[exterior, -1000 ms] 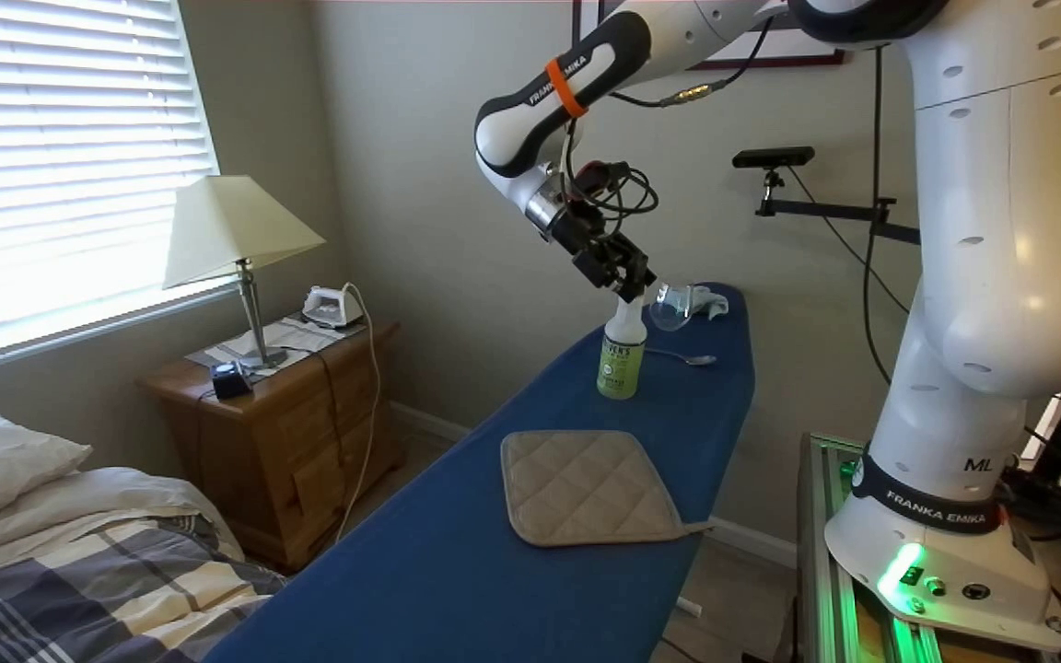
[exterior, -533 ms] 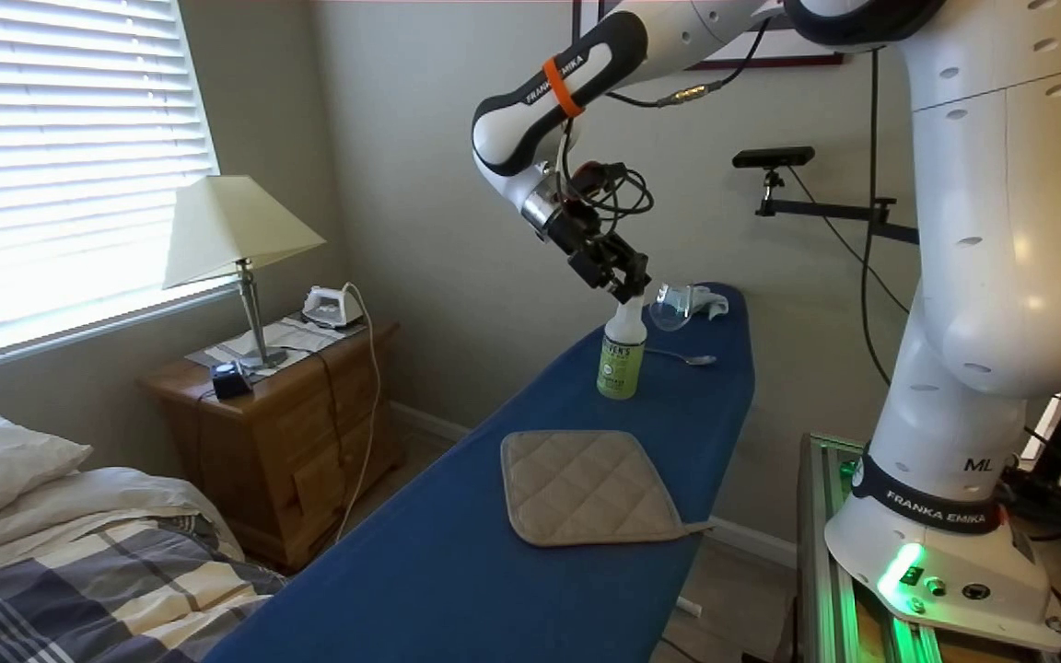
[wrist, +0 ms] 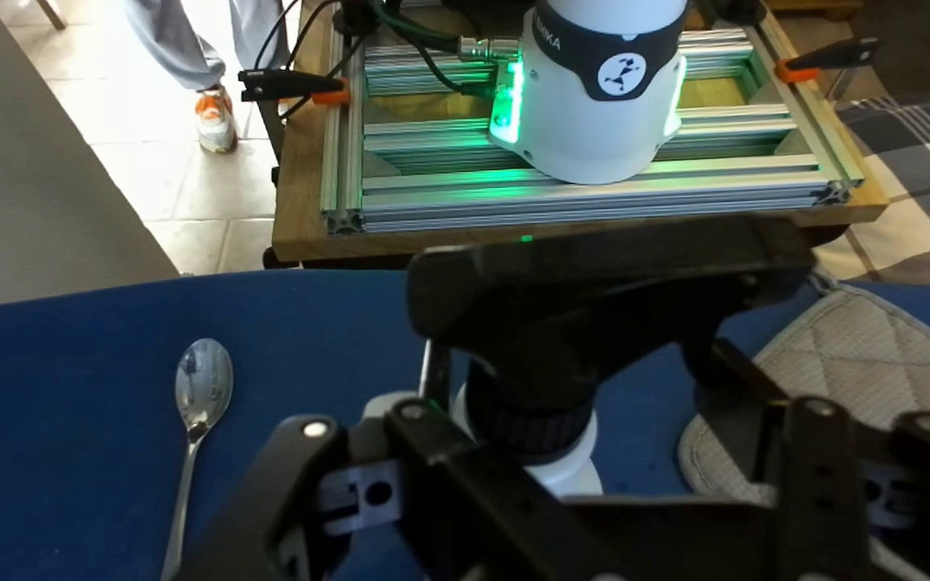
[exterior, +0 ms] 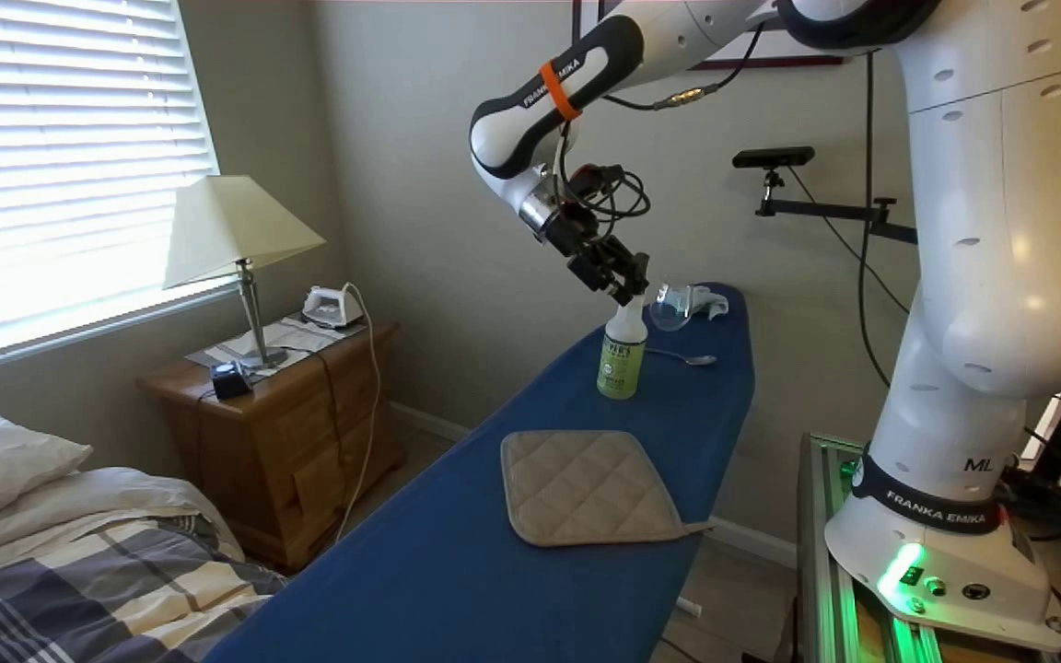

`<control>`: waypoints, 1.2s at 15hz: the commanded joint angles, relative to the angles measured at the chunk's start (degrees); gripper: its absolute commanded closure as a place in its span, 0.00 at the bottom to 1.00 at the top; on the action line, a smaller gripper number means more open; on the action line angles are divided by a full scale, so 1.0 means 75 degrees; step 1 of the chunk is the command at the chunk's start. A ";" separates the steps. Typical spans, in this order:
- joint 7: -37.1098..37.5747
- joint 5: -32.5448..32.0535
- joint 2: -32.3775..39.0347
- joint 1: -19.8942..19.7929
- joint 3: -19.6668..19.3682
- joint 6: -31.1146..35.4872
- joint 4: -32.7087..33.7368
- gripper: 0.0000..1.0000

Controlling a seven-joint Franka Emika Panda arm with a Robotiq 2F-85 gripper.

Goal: Press the spray bottle on the table

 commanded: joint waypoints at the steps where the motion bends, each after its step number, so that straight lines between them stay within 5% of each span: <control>1: -0.0087 0.0166 0.0162 -0.0132 0.0067 -0.0035 0.0263 0.25; 2: -0.0090 0.0165 0.0171 -0.0131 0.0068 -0.0043 0.0279 0.28; 4: -0.0084 0.0176 0.0183 -0.0130 0.0071 -0.0052 0.0312 0.52; 10: -0.0085 0.0169 0.0210 -0.0131 0.0072 -0.0049 0.0366 0.80; 12: -0.0082 0.0167 0.0215 -0.0129 0.0073 -0.0050 0.0376 0.81; 14: -0.0079 0.0151 0.0217 -0.0127 0.0073 -0.0048 0.0377 0.30; 18: -0.0055 0.0167 0.0227 -0.0112 0.0092 -0.0066 0.0412 0.12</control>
